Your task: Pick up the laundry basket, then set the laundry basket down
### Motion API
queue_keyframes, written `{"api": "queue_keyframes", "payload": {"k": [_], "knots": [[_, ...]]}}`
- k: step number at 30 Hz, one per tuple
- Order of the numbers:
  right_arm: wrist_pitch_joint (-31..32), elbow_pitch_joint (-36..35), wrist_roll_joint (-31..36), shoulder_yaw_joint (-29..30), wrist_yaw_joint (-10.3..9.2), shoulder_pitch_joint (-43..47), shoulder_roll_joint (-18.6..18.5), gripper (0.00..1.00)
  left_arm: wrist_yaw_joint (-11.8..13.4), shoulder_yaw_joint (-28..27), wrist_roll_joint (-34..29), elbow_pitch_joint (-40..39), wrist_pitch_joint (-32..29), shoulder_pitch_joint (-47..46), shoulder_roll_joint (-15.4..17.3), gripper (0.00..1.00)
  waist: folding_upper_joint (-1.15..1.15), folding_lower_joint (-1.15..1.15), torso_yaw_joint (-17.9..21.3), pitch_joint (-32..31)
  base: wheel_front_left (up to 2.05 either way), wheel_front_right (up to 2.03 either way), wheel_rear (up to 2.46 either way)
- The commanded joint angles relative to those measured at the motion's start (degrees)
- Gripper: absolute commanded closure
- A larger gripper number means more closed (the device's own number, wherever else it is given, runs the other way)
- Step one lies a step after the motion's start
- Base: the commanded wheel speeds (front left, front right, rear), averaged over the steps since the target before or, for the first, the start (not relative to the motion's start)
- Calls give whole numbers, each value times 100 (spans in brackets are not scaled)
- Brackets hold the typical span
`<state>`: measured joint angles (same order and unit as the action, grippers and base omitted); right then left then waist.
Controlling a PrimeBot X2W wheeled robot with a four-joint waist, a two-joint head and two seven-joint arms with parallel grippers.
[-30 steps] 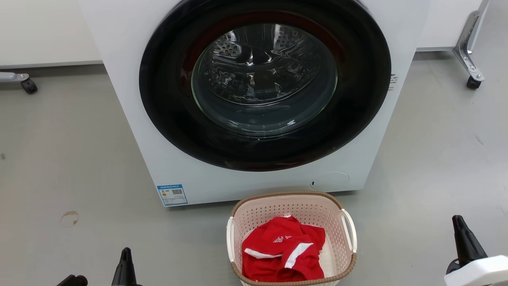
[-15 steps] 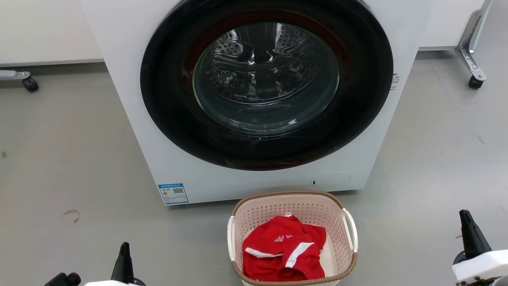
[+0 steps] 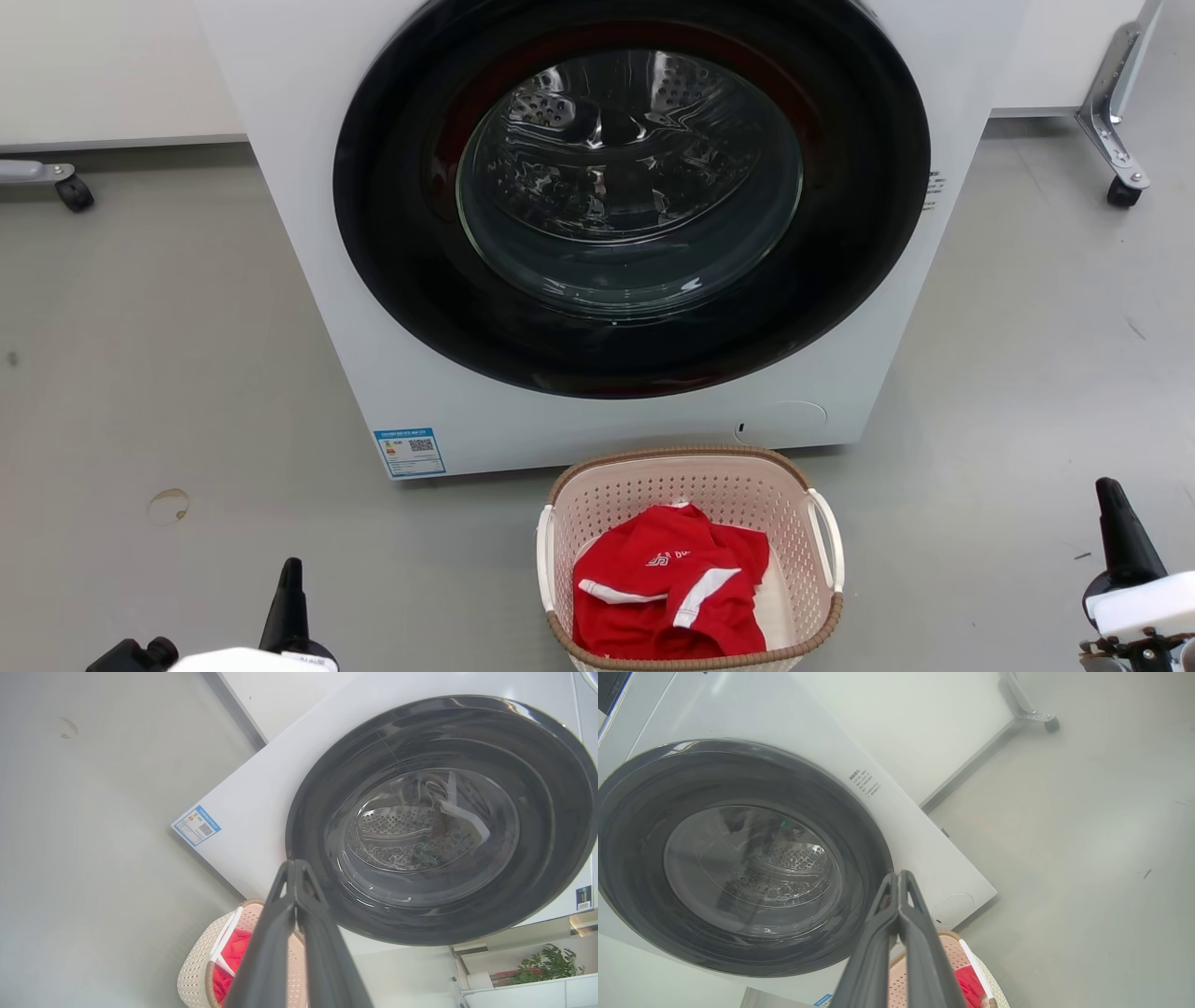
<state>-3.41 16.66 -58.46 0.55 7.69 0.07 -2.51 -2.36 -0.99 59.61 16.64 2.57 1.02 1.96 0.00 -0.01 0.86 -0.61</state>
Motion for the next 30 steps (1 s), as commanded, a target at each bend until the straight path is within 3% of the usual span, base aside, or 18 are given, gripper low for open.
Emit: {"api": "queue_keyframes", "payload": {"k": [1, 30], "knots": [[61, -158, -192, -7, -11, -290, -132, 100, -75, -140, 171, -175, -46, -310, 70, 100, 0, 0, -3, 2, 0, 0, 0], [554, -218, -1973, 301, -16, -473, -100, 100, -318, -369, 1878, -221, -522, -538, 82, 100, 0, 0, -49, 44, 0, 0, 0]]}}
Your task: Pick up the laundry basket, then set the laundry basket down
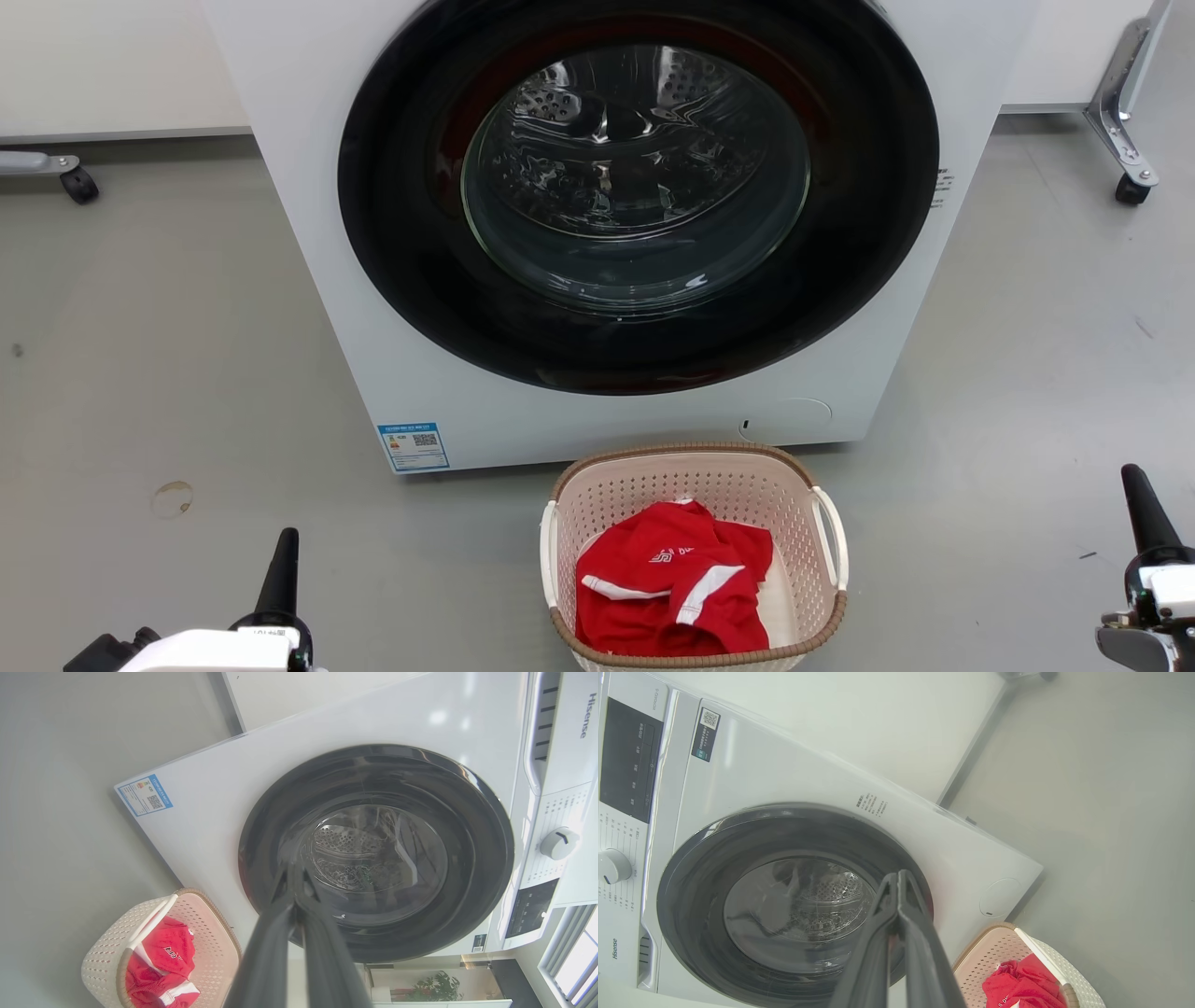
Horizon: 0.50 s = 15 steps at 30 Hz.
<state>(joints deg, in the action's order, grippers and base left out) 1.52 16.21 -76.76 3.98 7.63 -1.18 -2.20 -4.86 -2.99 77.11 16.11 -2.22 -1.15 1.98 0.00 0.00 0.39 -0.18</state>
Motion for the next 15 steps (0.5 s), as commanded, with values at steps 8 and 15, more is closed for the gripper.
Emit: {"api": "queue_keyframes", "payload": {"k": [8, 15], "knots": [[181, -187, -575, 34, -11, -392, -122, 100, -126, -225, 542, -179, -159, -376, 83, 100, 0, 0, -13, 11, 0, 0, 0], [302, -202, -1005, 110, -13, -437, -113, 100, -185, -281, 955, -190, -274, -431, 86, 100, 0, 0, -24, 22, 0, 0, 0]]}}
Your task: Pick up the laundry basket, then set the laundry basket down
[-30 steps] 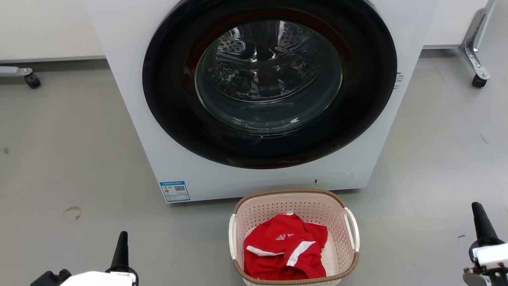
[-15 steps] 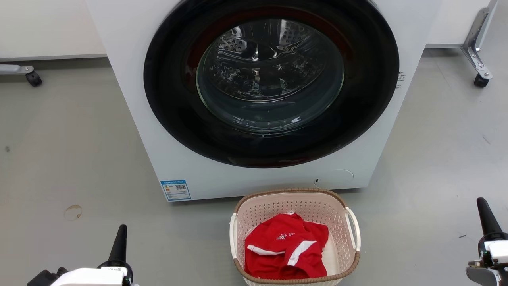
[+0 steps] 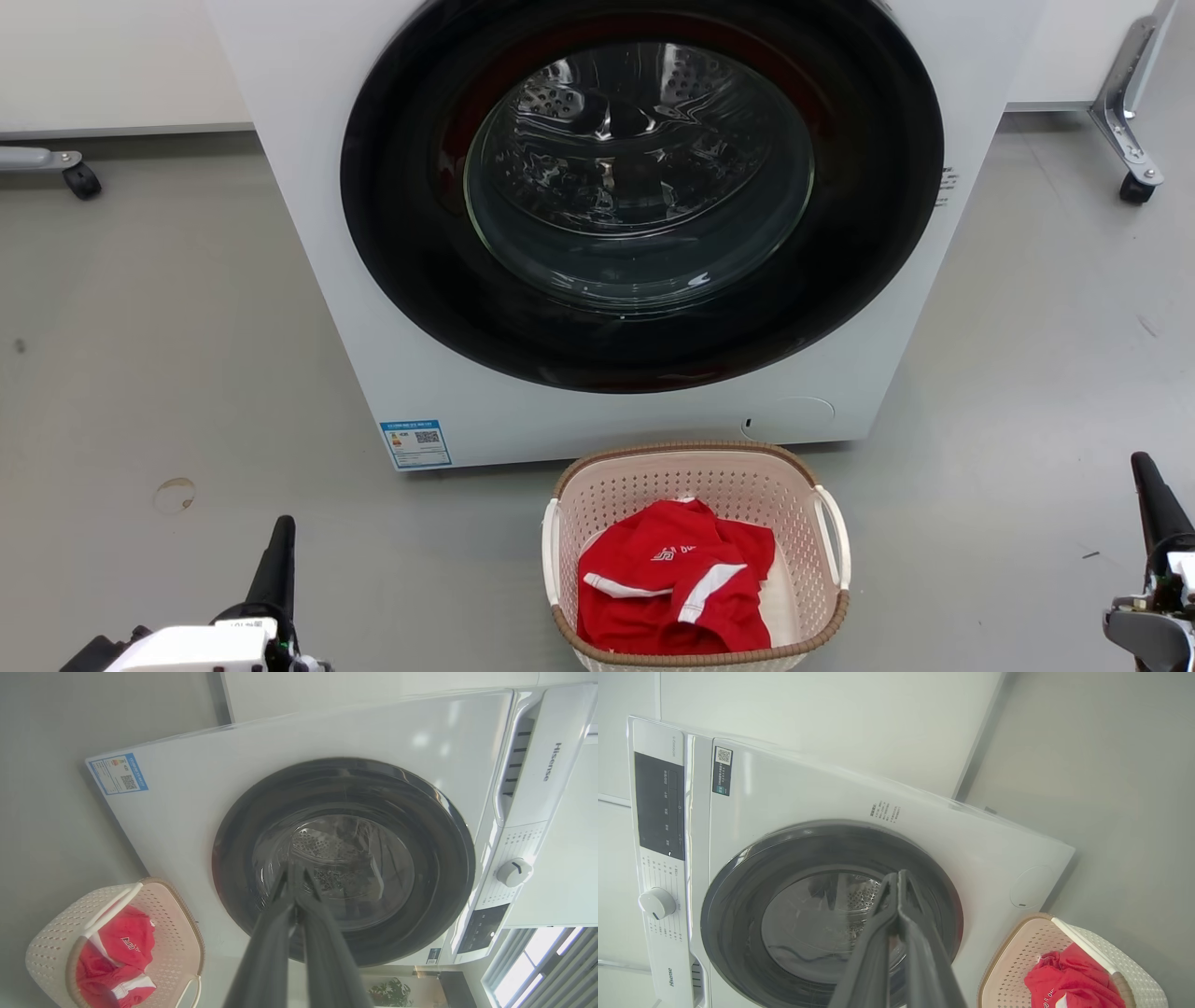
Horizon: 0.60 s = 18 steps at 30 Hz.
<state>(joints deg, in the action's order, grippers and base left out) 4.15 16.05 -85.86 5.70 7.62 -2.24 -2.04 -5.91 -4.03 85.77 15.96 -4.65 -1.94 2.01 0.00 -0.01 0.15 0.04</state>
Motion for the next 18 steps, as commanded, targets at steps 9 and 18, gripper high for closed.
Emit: {"api": "queue_keyframes", "payload": {"k": [9, 18], "knots": [[193, -204, -645, 35, -13, -388, -118, 100, -155, -248, 618, -189, -179, -423, 87, 100, 0, 1, -14, 13, 0, 0, 0], [204, -204, -661, 45, -13, -391, -114, 100, -158, -251, 639, -189, -185, -426, 87, 100, 0, 1, -15, 13, 0, 0, 0]]}}
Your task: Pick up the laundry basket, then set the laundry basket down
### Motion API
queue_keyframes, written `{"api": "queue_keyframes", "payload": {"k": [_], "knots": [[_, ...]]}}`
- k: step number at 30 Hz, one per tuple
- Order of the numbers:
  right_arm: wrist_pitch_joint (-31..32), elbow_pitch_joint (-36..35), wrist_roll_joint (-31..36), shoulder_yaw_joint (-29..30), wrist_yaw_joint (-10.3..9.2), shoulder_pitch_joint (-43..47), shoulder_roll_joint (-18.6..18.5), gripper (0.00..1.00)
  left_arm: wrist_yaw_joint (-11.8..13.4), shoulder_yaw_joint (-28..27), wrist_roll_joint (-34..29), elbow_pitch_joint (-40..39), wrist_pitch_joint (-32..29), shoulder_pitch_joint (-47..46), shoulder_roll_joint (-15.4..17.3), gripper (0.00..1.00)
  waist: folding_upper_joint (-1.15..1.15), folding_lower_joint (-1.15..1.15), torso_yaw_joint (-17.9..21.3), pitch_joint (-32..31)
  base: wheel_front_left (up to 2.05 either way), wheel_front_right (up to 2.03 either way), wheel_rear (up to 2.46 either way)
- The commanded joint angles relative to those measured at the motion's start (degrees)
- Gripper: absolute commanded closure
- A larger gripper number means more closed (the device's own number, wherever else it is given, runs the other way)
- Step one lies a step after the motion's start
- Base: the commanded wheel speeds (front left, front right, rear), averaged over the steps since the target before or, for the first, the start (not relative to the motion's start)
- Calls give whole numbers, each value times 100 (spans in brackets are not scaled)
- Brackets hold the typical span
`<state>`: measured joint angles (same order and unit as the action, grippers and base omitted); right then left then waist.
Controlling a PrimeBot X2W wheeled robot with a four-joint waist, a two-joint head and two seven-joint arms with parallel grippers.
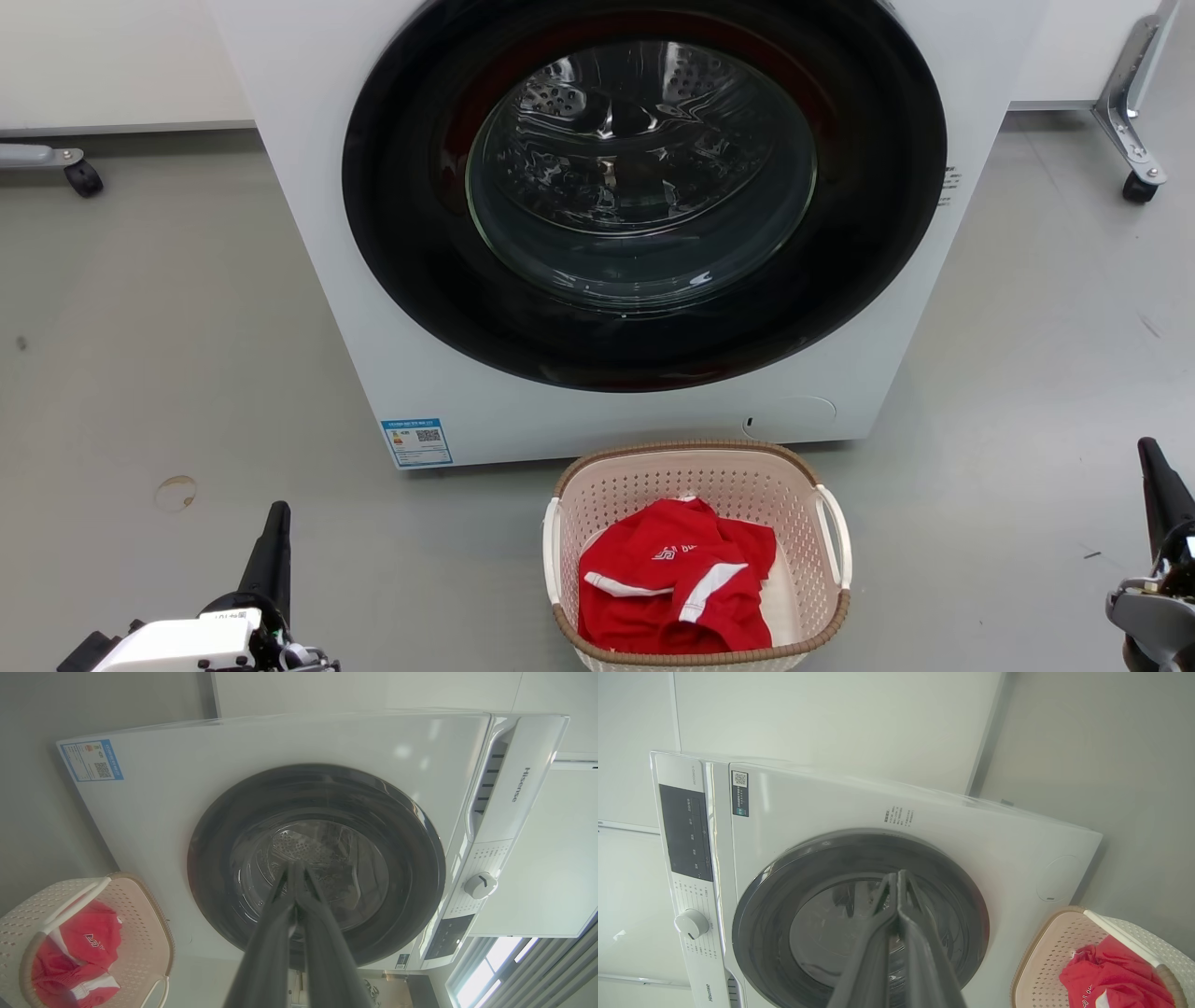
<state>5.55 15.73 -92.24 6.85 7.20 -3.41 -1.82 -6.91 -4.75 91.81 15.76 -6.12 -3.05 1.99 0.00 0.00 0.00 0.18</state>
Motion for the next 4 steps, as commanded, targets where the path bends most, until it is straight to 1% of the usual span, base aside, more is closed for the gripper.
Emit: {"api": "queue_keyframes", "payload": {"k": [1, 4], "knots": [[64, -172, -23, -70, 29, -274, -135, 100, -58, -178, 35, -170, -37, -315, 88, 100, 0, 0, 0, 0, 0, 0, 0], [65, -172, -21, -68, 29, -274, -134, 100, -58, -178, 35, -170, -37, -315, 88, 100, 0, 0, 0, 0, 0, 0, 0]]}}
